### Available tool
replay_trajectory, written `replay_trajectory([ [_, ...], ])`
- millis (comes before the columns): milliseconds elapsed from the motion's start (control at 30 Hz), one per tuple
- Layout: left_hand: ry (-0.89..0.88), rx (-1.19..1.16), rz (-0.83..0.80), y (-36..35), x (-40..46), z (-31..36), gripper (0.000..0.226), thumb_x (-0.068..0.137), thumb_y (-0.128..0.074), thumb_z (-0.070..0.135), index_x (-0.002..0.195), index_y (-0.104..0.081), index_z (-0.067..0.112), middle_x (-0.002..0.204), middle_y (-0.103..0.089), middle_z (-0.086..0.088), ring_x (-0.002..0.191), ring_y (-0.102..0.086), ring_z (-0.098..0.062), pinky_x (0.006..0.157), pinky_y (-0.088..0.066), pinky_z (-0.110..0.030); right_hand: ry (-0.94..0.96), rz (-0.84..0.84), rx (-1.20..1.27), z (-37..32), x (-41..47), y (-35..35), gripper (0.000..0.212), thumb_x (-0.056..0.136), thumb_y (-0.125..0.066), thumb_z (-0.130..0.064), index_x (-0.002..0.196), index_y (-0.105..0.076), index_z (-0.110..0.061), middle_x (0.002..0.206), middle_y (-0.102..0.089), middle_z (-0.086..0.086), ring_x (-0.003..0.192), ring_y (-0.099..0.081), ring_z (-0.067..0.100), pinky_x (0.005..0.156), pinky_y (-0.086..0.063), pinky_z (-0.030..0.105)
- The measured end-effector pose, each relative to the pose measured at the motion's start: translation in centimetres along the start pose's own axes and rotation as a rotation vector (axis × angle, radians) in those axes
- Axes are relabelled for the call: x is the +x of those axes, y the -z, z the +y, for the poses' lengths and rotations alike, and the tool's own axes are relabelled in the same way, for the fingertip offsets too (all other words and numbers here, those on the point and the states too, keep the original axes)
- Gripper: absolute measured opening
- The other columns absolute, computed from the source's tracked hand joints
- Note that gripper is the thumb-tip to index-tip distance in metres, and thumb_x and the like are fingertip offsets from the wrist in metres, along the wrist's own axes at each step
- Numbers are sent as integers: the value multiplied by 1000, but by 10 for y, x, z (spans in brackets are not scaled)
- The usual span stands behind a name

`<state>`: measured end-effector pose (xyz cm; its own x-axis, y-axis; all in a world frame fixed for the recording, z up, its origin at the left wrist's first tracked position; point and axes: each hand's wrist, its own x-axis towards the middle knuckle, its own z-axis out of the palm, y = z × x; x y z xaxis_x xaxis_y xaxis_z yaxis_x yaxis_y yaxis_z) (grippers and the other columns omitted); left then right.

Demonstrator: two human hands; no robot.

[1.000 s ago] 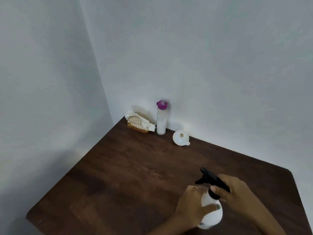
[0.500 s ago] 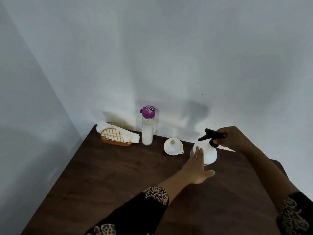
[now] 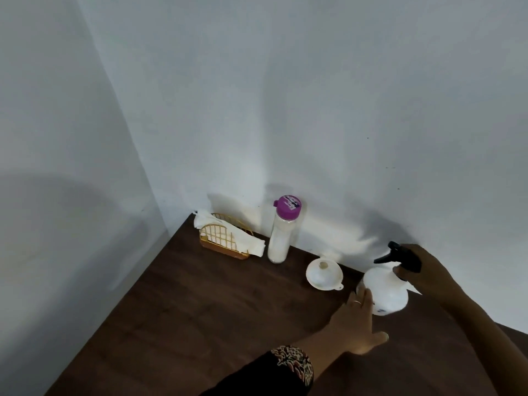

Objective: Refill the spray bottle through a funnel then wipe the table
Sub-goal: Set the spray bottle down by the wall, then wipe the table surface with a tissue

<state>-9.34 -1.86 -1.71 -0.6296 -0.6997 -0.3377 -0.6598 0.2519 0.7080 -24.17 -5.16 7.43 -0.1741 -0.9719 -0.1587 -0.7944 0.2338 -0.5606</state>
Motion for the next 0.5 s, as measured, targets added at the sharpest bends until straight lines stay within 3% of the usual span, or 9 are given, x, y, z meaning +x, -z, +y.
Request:
replay_trajectory([
  [67,0,-69,8,6,-13,-4,83,94,-50,38,150,6,15,160,6,-5,147,0,-23,118,-14,-43,18,123,-204,-3,-2,-4,53,74,-72,-34,123,-57,-18,123,-59,11,117,-50,32,100,-32,47],
  [100,-7,-109,28,10,-22,-8,79,94,-50,39,151,1,18,160,-2,-5,147,-6,-21,117,-17,-42,17,238,-241,-10,-7,-7,57,73,-73,-38,123,-57,-17,124,-58,13,121,-47,36,100,-31,50],
  [167,-36,-180,94,14,-44,-19,67,94,-49,39,149,-15,24,156,-20,-1,143,-21,-17,114,-24,-36,41,540,-191,-37,-30,-16,37,79,-68,-34,111,-64,-17,111,-64,13,114,-49,39,89,-36,50],
  [233,-45,-255,208,16,-65,-39,52,94,-49,36,142,-32,29,146,-39,4,131,-38,-11,104,-33,-26,188,682,-87,-62,-51,-32,26,80,-53,-32,93,-68,-15,90,-68,7,95,-57,36,78,-38,41],
  [367,85,-348,483,28,-103,-95,29,93,-48,26,119,-55,35,120,-57,17,105,-54,3,89,-42,-14,537,444,55,-108,-68,-93,20,82,-52,-23,78,-68,-12,70,-58,-4,74,-57,26,69,-38,33],
  [500,256,-328,727,57,-130,-151,28,93,-49,22,114,-54,41,115,-54,20,104,-52,4,94,-46,-22,628,264,27,-156,-65,-156,14,83,-58,-19,91,-69,-15,87,-68,0,83,-59,17,70,-46,29],
])
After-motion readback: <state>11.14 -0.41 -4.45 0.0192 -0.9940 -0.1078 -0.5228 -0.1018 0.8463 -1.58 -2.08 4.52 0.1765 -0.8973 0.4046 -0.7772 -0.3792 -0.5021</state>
